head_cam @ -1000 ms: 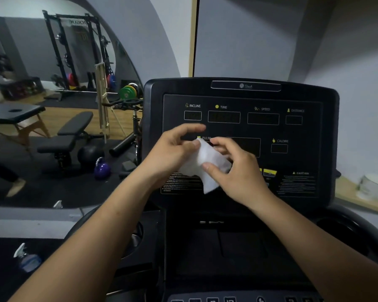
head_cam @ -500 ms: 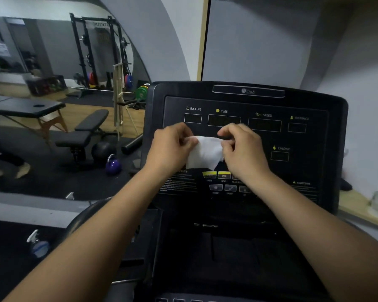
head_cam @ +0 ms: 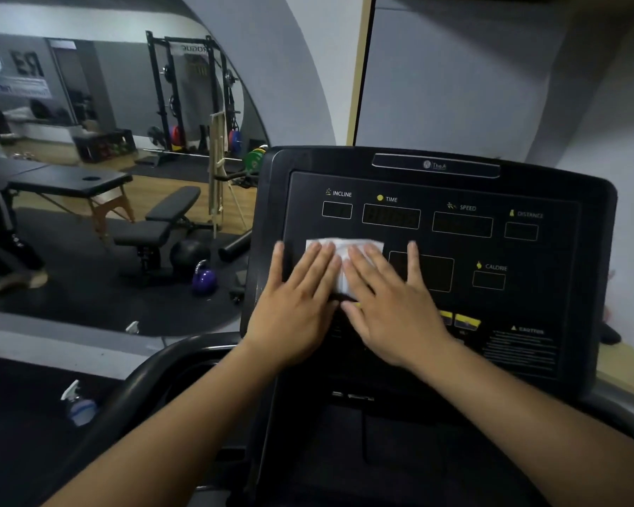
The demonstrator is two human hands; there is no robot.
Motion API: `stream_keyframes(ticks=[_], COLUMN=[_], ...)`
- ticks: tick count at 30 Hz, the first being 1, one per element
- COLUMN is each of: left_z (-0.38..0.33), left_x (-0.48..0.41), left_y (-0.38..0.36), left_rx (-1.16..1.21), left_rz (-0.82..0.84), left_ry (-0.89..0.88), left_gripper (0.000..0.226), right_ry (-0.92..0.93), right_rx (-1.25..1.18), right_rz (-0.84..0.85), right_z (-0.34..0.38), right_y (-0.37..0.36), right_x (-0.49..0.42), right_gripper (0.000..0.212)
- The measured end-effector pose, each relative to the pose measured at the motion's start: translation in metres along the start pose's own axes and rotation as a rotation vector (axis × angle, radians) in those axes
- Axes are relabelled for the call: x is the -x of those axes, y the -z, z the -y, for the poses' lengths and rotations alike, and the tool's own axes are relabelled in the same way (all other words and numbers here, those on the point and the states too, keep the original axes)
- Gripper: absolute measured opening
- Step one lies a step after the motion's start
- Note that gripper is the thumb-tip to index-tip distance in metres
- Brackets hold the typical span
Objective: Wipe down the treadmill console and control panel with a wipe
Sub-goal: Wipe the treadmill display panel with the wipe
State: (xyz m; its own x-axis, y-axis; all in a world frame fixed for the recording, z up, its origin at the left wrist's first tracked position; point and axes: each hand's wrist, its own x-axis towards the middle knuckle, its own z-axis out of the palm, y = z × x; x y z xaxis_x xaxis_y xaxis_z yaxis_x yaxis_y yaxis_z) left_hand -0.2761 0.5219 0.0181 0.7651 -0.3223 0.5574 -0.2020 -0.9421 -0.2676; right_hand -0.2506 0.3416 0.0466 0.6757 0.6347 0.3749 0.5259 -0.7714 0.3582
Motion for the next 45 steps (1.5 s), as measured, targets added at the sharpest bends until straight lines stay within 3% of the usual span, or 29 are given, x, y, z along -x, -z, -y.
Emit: stream_keyframes(ticks=[7,12,19,27,34,39,45], left_z=[0.05,0.042,0.032,0.054,0.049,0.055,0.06], left_x=[-0.078,-0.02,0.036,-0.053,-0.032,-0.045,-0.061], left_y=[0.039,0.012,-0.004,0.029,0.035,0.035,0.036], left_rx=[-0.061,0.04,0.05,0.025,0.112,0.114,0.187], left_rz=[0.02,-0.039,-0.008,-0.026,-0.147,-0.294,-0.276], left_ry=[0.069,0.007,-0.056,0.094,0.082,0.086,0.132], left_gripper=[0.066,0.061,0.059,0.062,0.041,0.01,0.026], right_ry=[-0.068,-0.019,0.127,-0.083,-0.021,0.0,-0.169], right_rx=[0.087,0.026,0.002,0.083,0.017,-0.118,-0.112], right_rz=[-0.066,-0.146,-0.092,-0.103,-0.186,-0.476,-0.448], right_z=[-0.036,-0.013,0.012,-0.015,-0.005,-0.005,-0.009], right_y=[0.047,0.008,-0.018,0.039,0.013,0.016,0.023], right_x=[-0.08,-0.039,0.009,-0.08,-0.047,-0.051,-0.075], right_gripper=[0.061,0.062,0.062,0.061,0.057,0.029,0.024])
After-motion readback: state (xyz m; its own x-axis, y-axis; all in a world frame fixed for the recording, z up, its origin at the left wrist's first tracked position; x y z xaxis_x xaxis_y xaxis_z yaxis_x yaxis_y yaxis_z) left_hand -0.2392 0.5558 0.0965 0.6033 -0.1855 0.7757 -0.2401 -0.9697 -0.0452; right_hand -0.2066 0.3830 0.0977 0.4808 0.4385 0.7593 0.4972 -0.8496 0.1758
